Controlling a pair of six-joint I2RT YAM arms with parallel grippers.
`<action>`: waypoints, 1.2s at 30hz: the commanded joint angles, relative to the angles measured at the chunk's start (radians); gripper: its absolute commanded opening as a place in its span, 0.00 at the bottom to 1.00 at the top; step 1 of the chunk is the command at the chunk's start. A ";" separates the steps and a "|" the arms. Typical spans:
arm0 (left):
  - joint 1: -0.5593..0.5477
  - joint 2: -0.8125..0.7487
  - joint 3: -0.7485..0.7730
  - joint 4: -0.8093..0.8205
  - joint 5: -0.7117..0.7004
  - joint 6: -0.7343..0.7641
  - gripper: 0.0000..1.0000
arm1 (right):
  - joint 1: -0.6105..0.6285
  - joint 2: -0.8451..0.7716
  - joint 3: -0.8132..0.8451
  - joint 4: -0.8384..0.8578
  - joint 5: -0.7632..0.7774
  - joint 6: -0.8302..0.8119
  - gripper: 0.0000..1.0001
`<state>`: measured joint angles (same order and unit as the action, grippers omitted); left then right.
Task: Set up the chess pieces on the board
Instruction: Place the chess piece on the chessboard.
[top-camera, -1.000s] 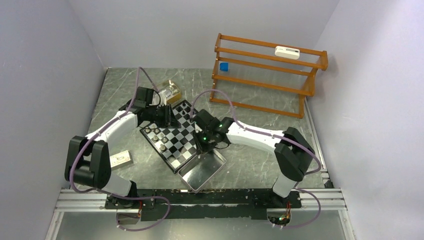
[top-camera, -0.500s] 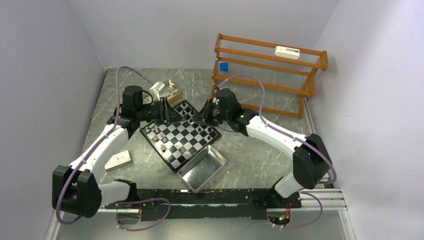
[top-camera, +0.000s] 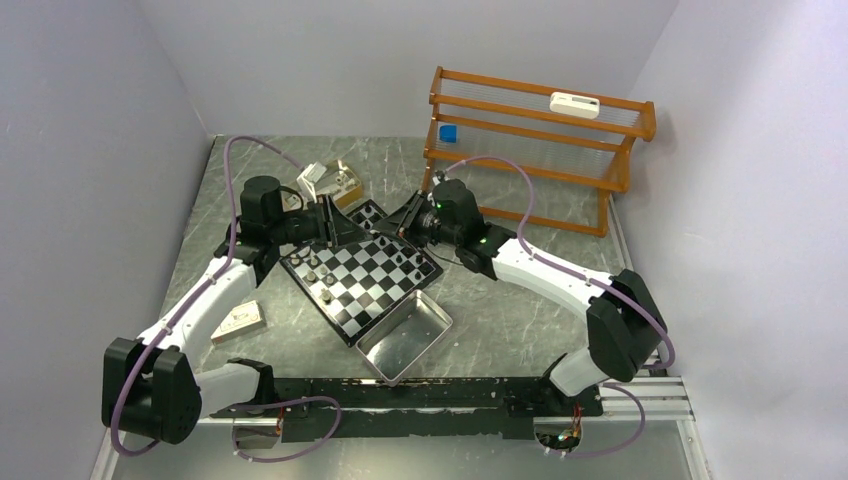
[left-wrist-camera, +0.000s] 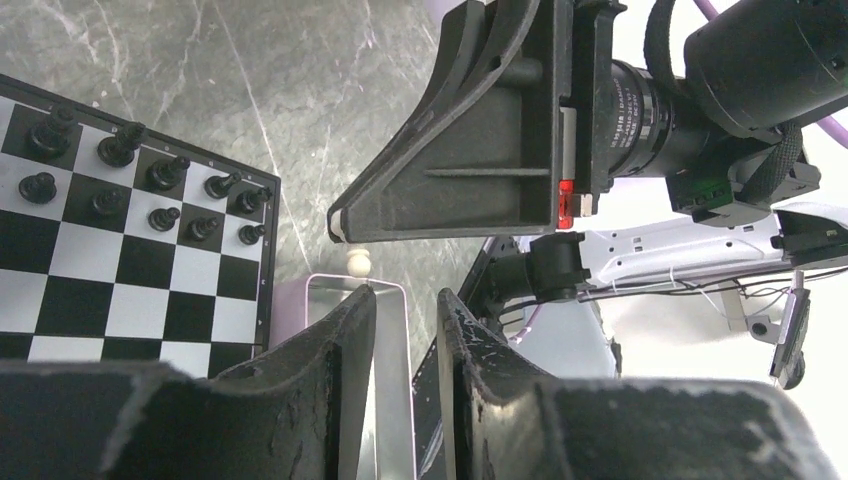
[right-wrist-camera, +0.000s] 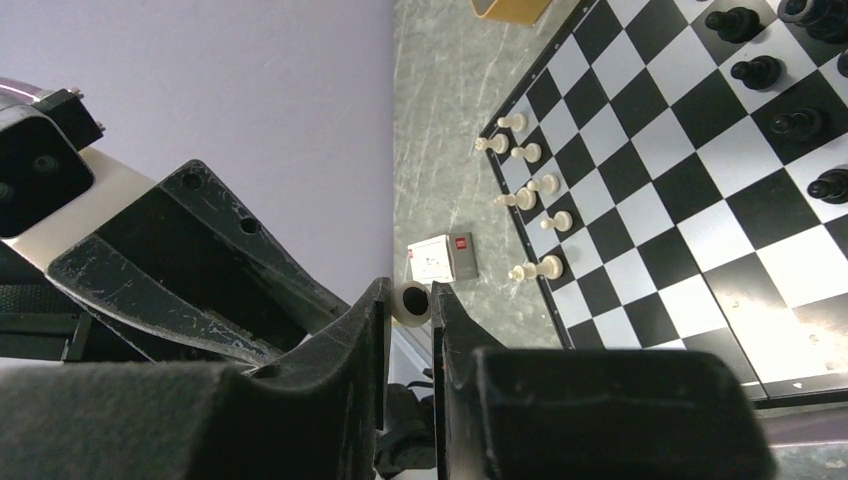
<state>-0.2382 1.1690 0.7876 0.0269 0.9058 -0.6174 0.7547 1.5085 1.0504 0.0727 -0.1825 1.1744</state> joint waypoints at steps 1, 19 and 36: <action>0.000 0.001 -0.008 0.069 -0.013 -0.006 0.35 | 0.012 -0.032 -0.011 0.061 0.033 0.043 0.08; -0.007 0.040 0.019 0.092 -0.040 -0.003 0.29 | 0.033 -0.017 -0.023 0.097 0.027 0.065 0.08; -0.007 0.022 0.151 -0.228 -0.141 0.176 0.05 | 0.060 -0.051 -0.051 0.065 0.070 0.000 0.31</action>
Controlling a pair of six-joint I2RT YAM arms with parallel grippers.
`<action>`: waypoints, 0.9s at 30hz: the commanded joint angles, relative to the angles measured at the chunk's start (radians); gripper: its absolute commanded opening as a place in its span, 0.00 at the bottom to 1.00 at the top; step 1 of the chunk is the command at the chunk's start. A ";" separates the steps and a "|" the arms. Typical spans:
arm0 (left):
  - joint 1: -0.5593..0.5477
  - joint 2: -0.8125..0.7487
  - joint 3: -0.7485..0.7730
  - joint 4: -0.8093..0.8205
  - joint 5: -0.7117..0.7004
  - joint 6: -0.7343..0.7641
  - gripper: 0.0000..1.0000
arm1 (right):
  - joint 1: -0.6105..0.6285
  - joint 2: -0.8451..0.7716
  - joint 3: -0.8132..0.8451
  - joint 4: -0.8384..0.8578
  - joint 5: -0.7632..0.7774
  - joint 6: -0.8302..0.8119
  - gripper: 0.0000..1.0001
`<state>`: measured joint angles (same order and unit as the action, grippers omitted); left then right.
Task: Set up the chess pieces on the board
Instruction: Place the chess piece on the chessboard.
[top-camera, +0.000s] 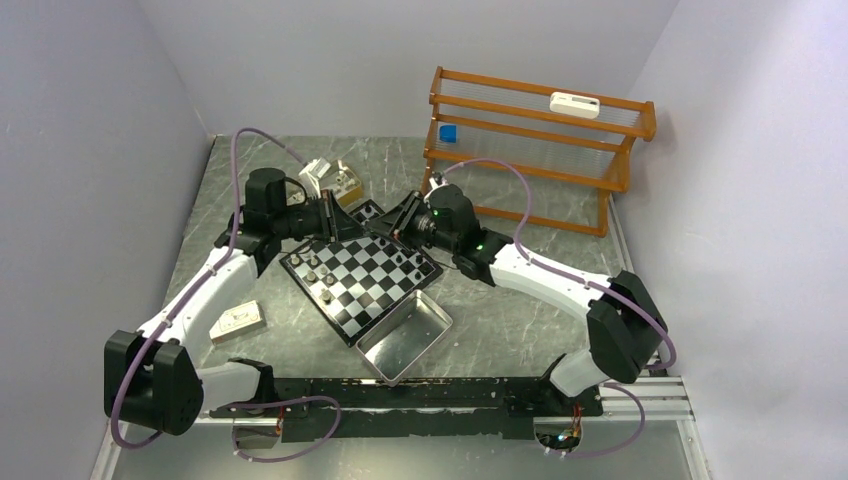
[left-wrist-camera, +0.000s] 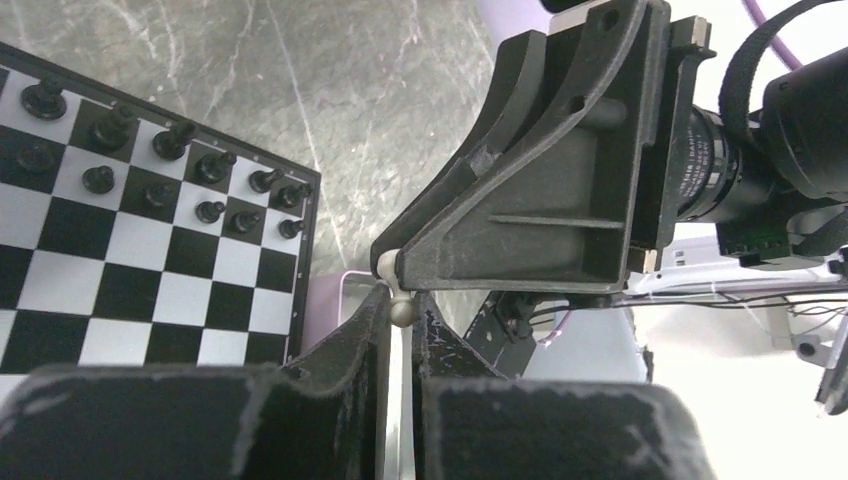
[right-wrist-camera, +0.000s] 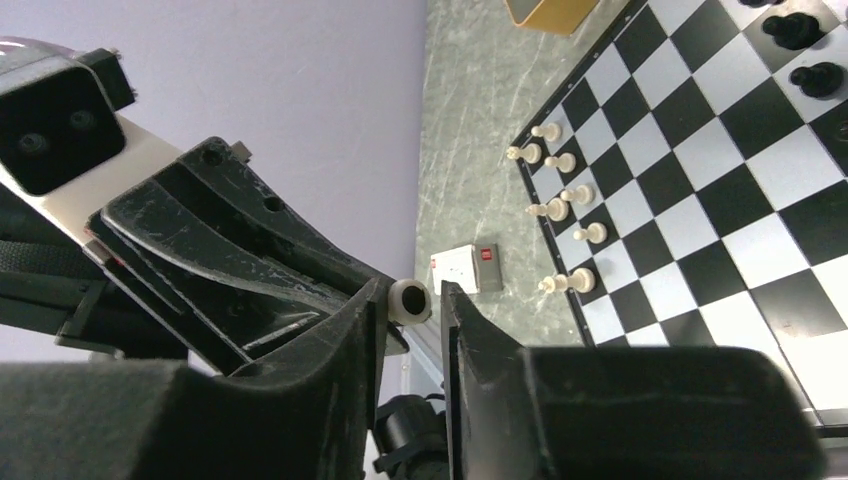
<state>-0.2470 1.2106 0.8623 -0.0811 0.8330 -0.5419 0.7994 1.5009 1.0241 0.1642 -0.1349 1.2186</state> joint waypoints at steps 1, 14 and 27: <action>0.002 -0.023 0.088 -0.156 -0.084 0.118 0.05 | 0.015 -0.055 -0.030 -0.037 0.034 -0.051 0.40; -0.131 -0.004 0.235 -0.627 -0.525 0.270 0.05 | 0.014 -0.379 -0.206 -0.124 0.173 -0.239 1.00; -0.225 0.191 0.161 -0.686 -0.773 0.259 0.05 | 0.015 -0.739 -0.322 -0.344 0.326 -0.412 1.00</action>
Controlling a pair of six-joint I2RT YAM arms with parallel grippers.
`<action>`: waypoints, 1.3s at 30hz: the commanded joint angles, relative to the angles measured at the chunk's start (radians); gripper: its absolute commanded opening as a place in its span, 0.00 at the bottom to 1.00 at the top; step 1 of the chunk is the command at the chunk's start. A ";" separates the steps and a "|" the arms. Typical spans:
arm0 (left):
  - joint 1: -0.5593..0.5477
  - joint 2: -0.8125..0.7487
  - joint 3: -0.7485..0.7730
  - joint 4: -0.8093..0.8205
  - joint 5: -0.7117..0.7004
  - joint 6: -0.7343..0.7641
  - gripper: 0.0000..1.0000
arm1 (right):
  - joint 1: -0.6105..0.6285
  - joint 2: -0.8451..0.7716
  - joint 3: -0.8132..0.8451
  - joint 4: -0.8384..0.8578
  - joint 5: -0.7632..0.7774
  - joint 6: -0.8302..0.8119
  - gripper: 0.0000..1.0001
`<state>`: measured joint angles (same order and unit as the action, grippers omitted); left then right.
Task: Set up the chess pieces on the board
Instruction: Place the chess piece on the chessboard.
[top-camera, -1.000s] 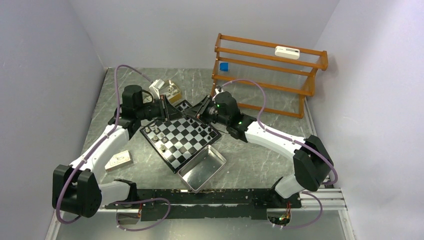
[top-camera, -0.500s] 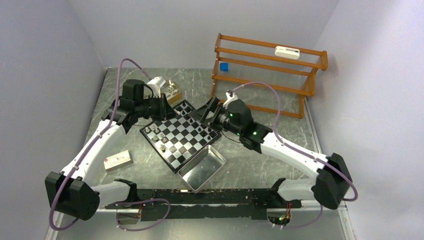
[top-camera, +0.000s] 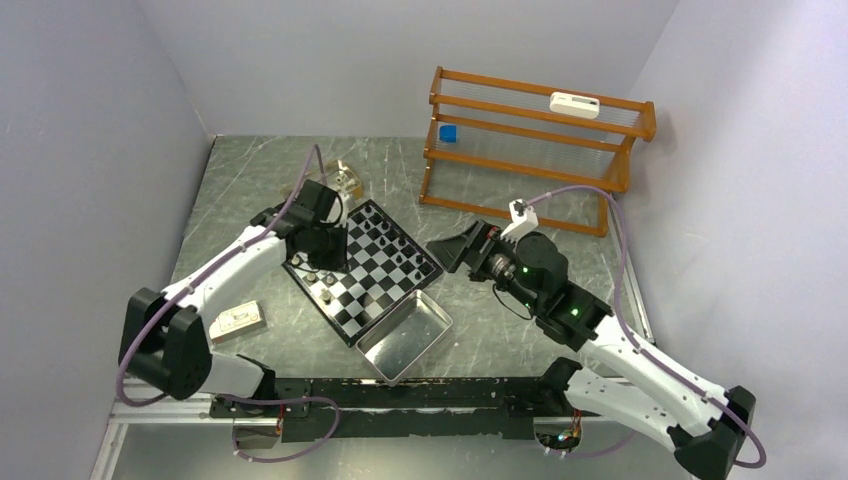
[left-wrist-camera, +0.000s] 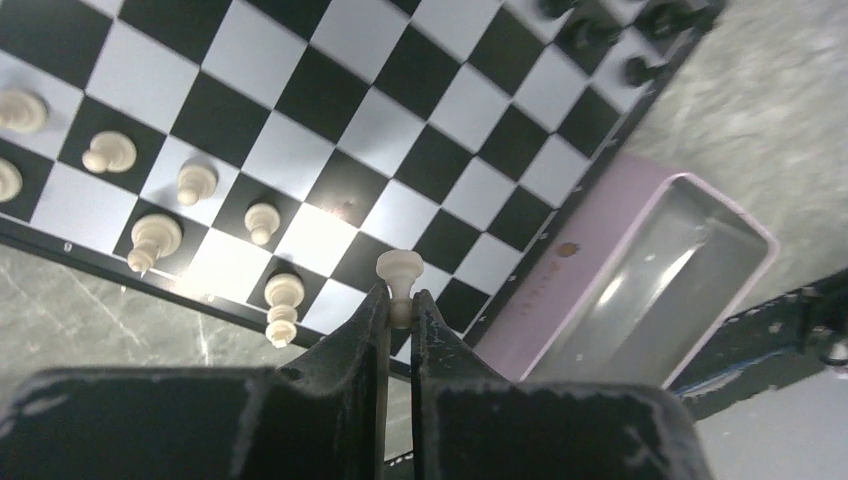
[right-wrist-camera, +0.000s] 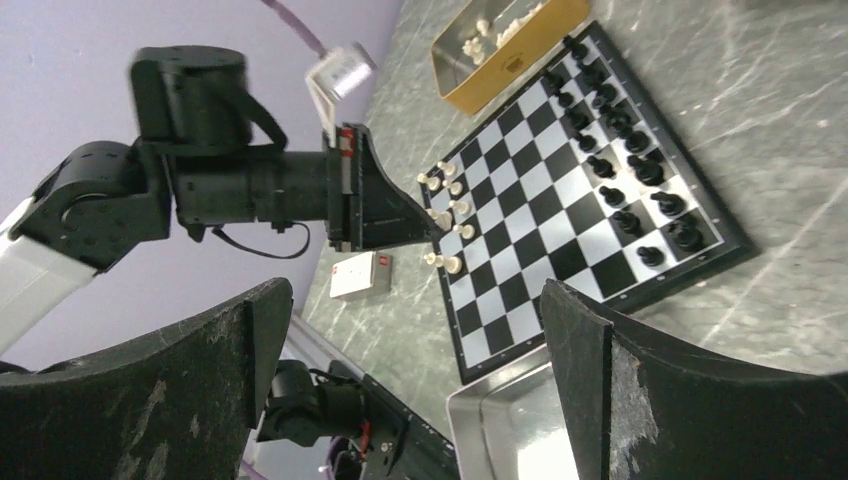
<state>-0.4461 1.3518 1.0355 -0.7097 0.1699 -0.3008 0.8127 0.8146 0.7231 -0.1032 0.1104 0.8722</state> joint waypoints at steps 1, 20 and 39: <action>-0.031 0.064 -0.013 -0.062 -0.117 0.021 0.05 | 0.001 -0.063 -0.023 -0.085 0.087 -0.071 1.00; -0.052 0.239 0.004 -0.113 -0.120 0.080 0.05 | 0.002 -0.088 -0.029 -0.098 0.111 -0.088 1.00; -0.054 0.274 0.027 -0.103 -0.141 0.081 0.11 | 0.002 -0.111 -0.026 -0.113 0.119 -0.096 1.00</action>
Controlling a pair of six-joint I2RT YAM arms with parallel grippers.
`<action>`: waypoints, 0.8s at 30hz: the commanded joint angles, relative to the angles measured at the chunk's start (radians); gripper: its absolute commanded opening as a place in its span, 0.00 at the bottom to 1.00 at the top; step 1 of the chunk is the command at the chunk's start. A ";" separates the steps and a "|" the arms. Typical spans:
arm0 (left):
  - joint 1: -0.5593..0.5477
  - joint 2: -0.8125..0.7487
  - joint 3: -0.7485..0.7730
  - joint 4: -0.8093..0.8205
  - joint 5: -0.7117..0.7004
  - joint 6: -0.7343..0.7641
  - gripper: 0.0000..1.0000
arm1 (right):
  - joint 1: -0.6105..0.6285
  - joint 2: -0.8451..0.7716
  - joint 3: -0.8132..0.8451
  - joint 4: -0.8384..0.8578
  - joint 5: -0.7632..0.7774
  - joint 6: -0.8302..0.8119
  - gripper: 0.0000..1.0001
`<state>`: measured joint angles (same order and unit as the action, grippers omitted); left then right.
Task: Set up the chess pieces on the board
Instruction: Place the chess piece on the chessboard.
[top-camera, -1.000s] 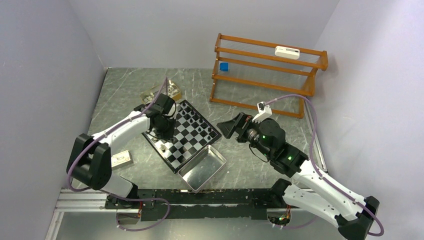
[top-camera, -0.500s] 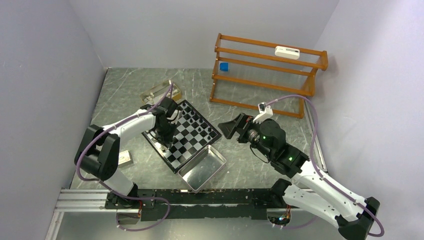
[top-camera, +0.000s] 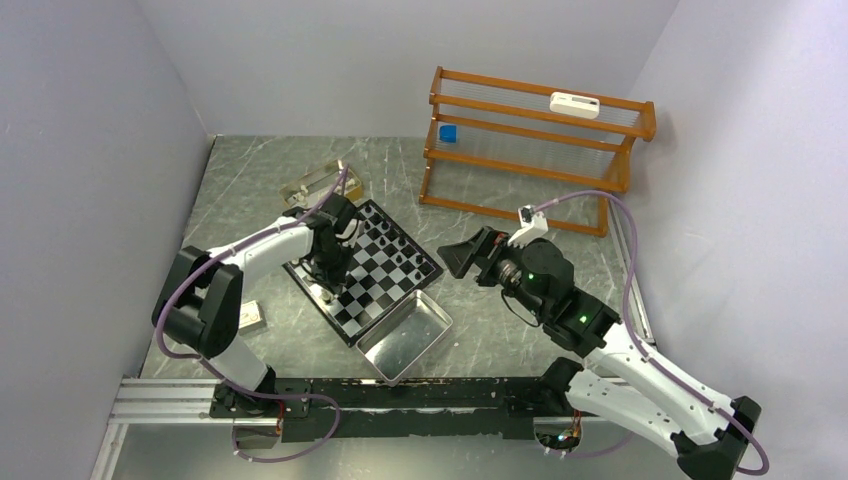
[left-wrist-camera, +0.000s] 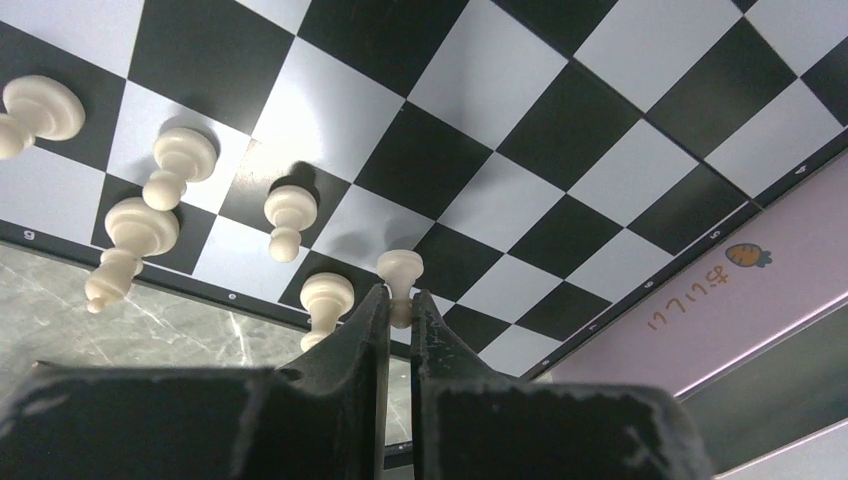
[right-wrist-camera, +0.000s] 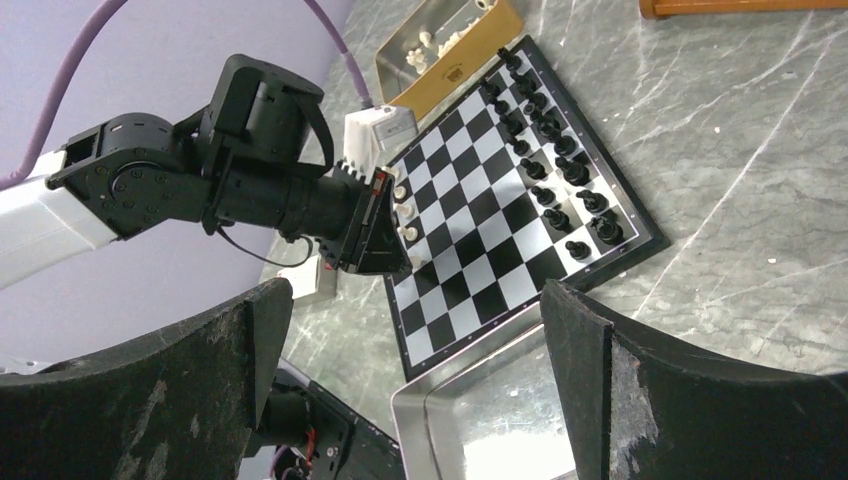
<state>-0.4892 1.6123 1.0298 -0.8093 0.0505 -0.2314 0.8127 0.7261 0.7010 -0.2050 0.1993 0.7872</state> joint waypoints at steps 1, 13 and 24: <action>-0.011 0.017 0.036 -0.002 -0.022 0.011 0.11 | 0.001 -0.025 -0.004 -0.011 0.034 -0.012 1.00; -0.011 0.038 0.057 -0.010 -0.040 0.006 0.11 | 0.002 -0.025 0.005 -0.010 0.043 -0.027 1.00; -0.014 0.043 0.063 -0.020 -0.049 0.008 0.11 | 0.001 -0.020 0.005 -0.005 0.042 -0.029 1.00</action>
<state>-0.4931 1.6424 1.0576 -0.8097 0.0227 -0.2314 0.8127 0.7090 0.7010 -0.2123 0.2180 0.7727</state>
